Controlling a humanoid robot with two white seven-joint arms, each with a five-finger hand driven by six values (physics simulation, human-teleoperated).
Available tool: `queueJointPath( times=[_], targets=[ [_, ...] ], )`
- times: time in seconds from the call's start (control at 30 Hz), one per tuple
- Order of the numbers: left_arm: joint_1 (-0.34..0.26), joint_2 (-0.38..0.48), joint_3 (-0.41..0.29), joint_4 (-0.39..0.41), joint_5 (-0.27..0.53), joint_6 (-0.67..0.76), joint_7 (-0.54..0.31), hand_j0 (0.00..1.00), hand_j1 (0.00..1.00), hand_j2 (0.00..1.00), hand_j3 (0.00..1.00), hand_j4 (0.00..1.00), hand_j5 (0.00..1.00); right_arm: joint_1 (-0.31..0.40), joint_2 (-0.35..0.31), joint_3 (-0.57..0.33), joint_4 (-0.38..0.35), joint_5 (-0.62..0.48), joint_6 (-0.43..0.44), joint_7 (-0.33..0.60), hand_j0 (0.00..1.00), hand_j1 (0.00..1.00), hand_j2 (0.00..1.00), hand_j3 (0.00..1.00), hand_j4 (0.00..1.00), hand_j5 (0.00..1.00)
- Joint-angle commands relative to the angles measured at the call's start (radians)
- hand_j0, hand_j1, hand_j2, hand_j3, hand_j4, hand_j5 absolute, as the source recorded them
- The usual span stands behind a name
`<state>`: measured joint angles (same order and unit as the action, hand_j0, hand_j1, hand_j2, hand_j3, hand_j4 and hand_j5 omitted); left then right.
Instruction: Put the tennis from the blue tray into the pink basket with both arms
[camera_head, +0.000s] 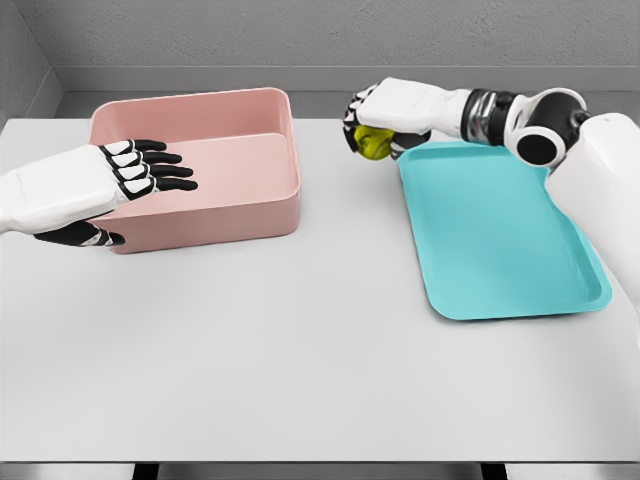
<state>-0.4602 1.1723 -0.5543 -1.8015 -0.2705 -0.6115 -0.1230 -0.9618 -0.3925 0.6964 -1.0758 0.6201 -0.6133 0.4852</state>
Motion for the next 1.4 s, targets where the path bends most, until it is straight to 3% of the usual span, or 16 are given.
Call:
queueJointPath(
  times=[0.0,0.47,0.8,1.07,1.23,1.37],
  targets=[
    [0.000,0.003,0.001,-0.001,0.007,0.001,0.000,1.00,1.00,1.00,1.00,1.00,1.00,0.000,0.000,0.015,-0.003,-0.007,0.002,-0.002,0.38,0.38,0.38,0.38,0.38,0.38],
    [0.000,0.003,0.001,0.001,0.007,0.001,0.000,1.00,1.00,1.00,1.00,1.00,1.00,0.084,-0.101,0.017,-0.187,-0.007,0.002,-0.002,0.37,0.37,0.37,0.37,0.37,0.37],
    [0.000,0.003,0.001,-0.001,0.007,0.001,0.002,1.00,1.00,1.00,1.00,1.00,1.00,0.133,-0.127,0.046,-0.263,-0.007,0.002,-0.002,0.37,0.37,0.37,0.37,0.37,0.37],
    [0.005,0.003,0.001,-0.001,0.005,0.001,0.000,1.00,1.00,1.00,1.00,1.00,1.00,0.169,-0.155,0.080,-0.385,-0.003,0.002,-0.002,0.37,0.37,0.37,0.37,0.37,0.37],
    [0.005,0.003,0.001,-0.001,0.005,0.001,0.000,1.00,1.00,1.00,1.00,1.00,1.00,0.173,-0.146,0.100,-0.386,0.019,0.002,-0.002,0.37,0.37,0.37,0.37,0.37,0.37],
    [0.008,0.003,0.001,0.001,0.004,0.001,0.000,1.00,1.00,1.00,1.00,1.00,1.00,0.195,-0.151,0.121,-0.438,0.035,0.002,-0.002,0.37,0.37,0.37,0.37,0.37,0.37]
  ],
)
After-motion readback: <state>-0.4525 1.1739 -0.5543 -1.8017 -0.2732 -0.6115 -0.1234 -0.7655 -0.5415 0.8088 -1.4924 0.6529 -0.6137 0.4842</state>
